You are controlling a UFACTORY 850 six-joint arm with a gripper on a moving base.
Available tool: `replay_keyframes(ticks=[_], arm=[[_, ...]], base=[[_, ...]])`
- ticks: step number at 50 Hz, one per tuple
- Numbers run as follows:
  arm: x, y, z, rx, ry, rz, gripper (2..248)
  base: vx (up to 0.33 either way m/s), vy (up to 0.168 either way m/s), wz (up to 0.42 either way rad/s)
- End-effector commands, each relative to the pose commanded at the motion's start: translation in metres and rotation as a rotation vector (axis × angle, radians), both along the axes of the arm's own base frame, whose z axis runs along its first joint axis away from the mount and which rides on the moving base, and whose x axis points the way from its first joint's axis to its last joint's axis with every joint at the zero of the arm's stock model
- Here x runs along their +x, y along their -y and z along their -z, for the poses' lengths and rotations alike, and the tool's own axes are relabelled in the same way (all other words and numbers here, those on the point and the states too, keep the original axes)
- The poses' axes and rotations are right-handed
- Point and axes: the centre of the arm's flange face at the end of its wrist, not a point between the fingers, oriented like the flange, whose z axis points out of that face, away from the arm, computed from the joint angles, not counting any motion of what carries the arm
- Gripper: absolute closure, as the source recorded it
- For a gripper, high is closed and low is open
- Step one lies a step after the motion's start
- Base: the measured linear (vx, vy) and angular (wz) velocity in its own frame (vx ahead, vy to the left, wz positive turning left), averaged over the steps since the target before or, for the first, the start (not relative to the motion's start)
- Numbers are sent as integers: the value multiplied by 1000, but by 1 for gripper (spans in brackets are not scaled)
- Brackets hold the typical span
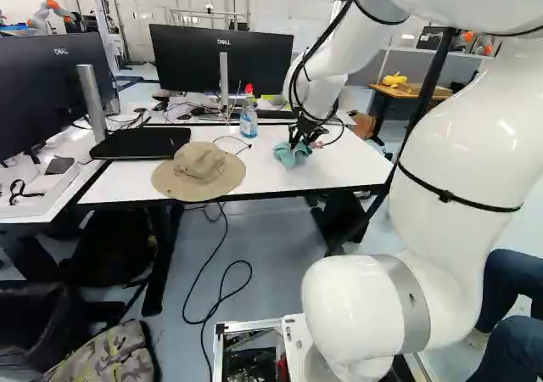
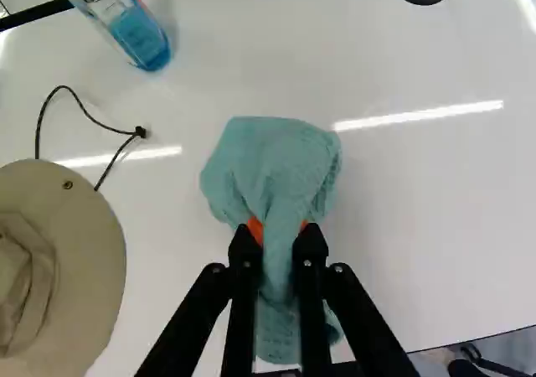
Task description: Clean the table with the green towel
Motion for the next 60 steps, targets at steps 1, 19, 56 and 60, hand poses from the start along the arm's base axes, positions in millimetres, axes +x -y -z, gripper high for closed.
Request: replay_keyframes(ticks=[1,19,56,60], arm=[[-1,-1,-1,0,-4,-3,199],[-19,-10,-19,9,-71,-24,199],[-54,-12,-53,20,-168,-34,199],[-54,-12,-53,20,-168,-34,199]], base=[[0,0,0],[0,0,0],[0,0,0],[0,0,0]])
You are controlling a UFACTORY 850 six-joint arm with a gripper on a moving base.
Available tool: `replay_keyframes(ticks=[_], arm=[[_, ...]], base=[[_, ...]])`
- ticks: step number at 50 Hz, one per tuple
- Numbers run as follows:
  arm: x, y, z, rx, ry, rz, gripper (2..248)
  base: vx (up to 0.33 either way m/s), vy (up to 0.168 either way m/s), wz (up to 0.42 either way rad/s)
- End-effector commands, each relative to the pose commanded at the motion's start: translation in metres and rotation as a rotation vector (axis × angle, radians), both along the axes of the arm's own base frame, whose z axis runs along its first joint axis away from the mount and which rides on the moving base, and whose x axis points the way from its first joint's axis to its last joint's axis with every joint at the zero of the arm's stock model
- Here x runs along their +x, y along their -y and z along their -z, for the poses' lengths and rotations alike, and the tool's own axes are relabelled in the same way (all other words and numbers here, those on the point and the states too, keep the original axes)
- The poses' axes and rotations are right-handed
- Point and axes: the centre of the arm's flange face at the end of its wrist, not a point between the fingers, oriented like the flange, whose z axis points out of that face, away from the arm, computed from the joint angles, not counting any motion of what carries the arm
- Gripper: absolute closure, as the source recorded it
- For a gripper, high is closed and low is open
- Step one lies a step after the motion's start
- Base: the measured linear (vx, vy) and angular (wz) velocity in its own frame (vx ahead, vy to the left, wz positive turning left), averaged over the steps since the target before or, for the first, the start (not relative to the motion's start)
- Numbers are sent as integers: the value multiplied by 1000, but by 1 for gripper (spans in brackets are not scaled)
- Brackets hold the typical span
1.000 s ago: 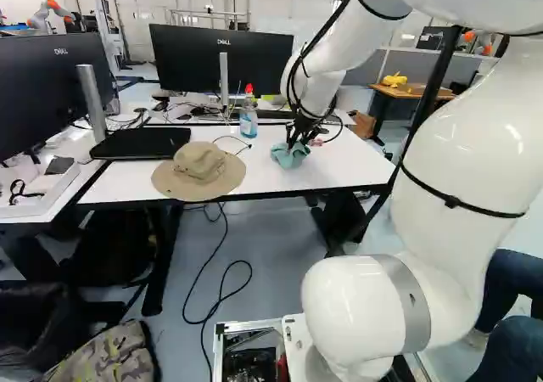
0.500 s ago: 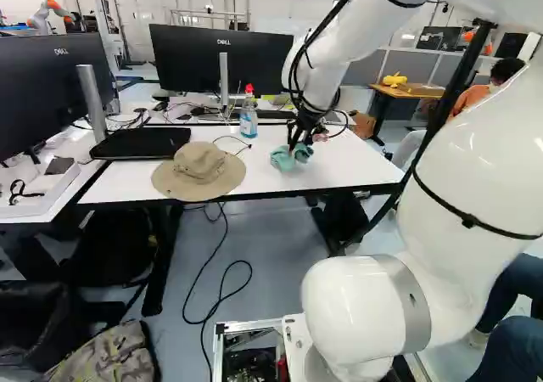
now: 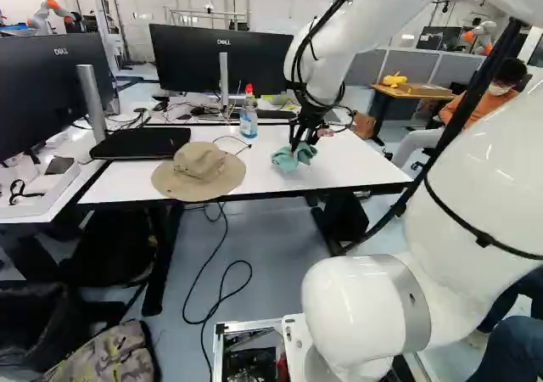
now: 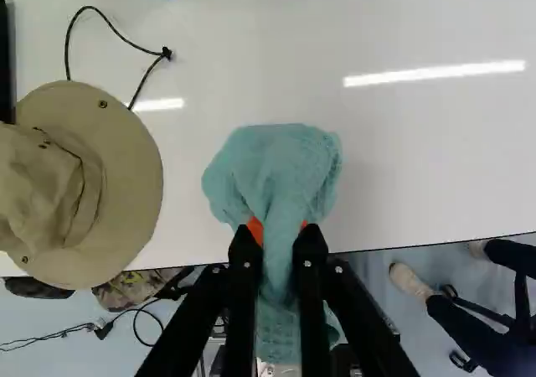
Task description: Clean the table with the green towel
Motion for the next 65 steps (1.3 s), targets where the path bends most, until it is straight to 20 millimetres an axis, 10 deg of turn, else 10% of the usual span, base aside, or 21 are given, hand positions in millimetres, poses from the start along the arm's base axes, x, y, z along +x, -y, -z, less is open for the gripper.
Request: replay_keyframes(ticks=[21,65], arm=[[6,6,0,0,3,14,199],[82,72,-5,-15,106,141,199]], base=[[0,0,0],[0,0,0]])
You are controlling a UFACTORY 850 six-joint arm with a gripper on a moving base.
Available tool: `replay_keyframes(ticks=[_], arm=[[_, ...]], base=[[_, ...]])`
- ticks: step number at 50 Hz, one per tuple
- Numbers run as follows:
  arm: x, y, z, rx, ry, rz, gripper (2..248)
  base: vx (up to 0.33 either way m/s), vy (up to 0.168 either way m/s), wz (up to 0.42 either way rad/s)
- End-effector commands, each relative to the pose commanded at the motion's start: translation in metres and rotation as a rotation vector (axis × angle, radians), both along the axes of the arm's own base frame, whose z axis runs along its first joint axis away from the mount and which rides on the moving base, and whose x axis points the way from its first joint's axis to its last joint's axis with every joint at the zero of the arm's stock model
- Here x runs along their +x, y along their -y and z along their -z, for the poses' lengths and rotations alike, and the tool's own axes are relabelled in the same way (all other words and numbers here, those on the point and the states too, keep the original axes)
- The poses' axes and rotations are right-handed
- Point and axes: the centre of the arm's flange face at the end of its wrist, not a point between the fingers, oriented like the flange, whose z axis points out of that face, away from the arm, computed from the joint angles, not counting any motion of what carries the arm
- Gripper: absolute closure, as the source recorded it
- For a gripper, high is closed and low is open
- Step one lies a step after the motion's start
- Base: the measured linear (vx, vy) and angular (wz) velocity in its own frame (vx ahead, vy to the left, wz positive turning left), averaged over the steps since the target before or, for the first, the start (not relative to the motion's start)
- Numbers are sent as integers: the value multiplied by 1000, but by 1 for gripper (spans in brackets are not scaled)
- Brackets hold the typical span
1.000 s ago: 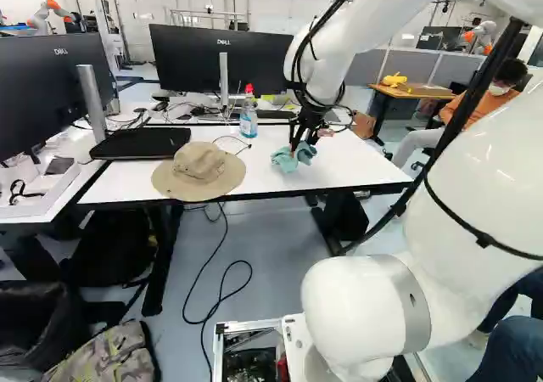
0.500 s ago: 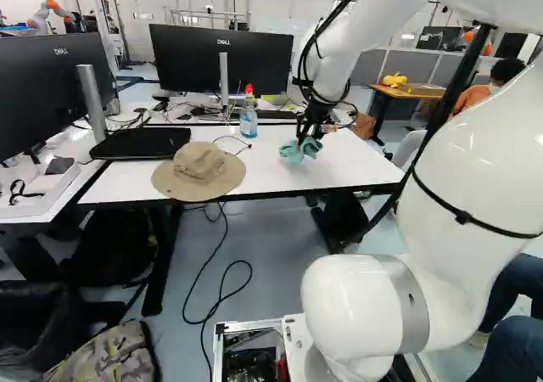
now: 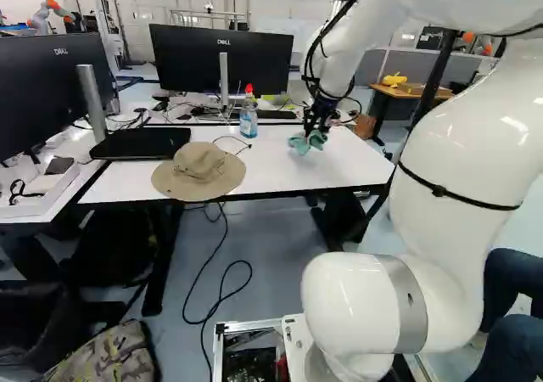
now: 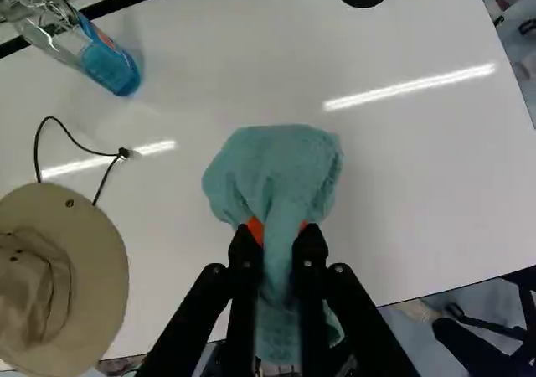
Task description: Clean the table with the green towel
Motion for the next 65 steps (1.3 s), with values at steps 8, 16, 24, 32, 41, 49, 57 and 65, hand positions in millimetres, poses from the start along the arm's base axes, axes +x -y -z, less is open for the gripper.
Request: replay_keyframes(ticks=[8,16,24,32,41,49,57,65], arm=[[15,9,0,-2,10,12,199],[30,18,0,-4,18,24,199],[43,27,0,-5,23,36,199],[56,37,1,-6,28,49,199],[70,49,1,-7,36,63,199],[82,60,2,-9,43,76,199],[94,70,2,-11,50,88,199],[105,82,3,-13,59,101,199]], base=[[0,0,0],[0,0,0],[0,0,0],[0,0,0],[0,0,0],[0,0,0],[0,0,0],[0,0,0]])
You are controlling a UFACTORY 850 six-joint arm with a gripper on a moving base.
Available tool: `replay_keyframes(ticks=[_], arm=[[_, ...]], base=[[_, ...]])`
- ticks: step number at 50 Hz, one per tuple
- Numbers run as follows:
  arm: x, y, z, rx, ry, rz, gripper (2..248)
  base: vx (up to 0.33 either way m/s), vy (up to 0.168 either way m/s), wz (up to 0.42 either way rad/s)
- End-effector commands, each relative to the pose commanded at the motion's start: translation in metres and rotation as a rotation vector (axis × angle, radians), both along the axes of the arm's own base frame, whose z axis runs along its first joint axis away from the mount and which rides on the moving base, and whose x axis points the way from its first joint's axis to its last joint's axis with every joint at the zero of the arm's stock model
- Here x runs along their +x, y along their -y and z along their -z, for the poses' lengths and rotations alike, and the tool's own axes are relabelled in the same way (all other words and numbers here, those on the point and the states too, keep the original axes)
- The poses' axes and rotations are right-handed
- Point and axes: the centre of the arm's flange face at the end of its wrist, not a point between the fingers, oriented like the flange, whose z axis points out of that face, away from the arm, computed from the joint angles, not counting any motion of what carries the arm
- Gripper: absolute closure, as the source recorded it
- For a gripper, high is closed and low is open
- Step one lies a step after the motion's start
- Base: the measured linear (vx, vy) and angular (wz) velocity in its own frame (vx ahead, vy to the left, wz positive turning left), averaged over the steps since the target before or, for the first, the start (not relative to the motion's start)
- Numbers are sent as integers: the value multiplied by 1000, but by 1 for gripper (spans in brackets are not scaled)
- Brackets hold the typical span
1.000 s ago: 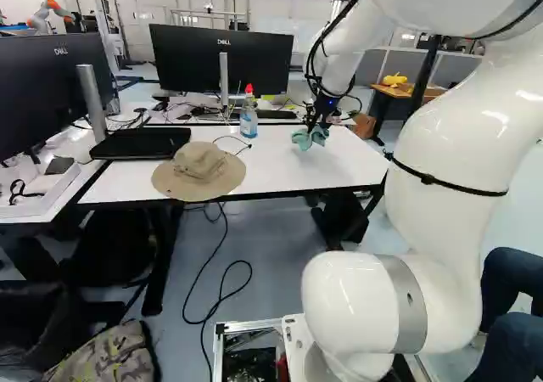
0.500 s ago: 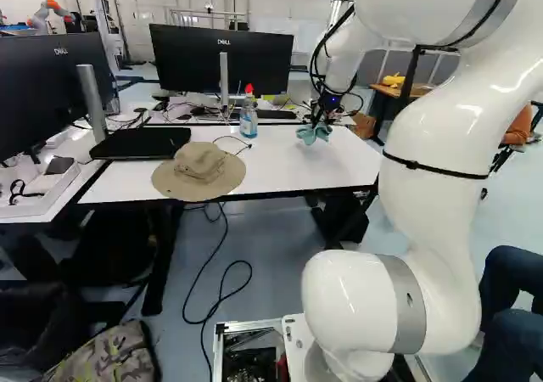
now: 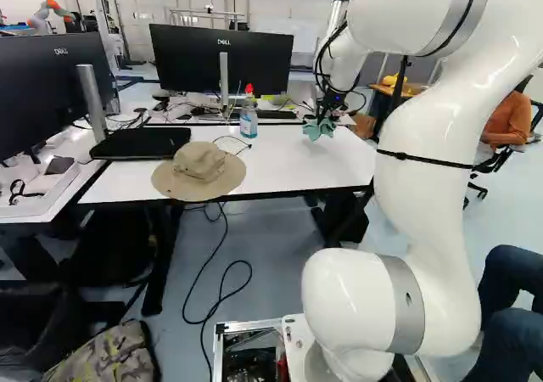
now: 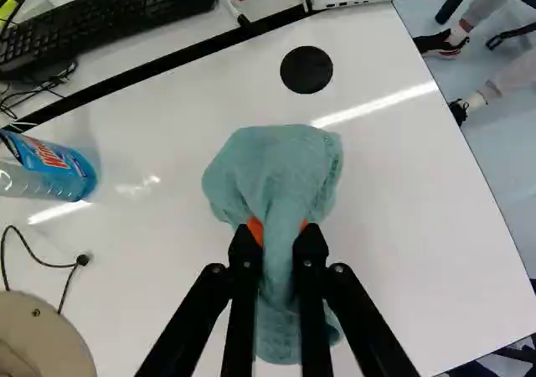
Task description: Clean the table with the green towel
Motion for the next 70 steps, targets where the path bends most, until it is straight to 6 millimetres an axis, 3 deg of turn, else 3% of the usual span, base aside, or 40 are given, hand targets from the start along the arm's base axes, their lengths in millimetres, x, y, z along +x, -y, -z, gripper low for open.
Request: replay_keyframes(ticks=[42,70], arm=[[68,39,6,-16,57,29,199],[97,83,11,-30,97,73,199]], base=[[0,0,0],[0,0,0]])
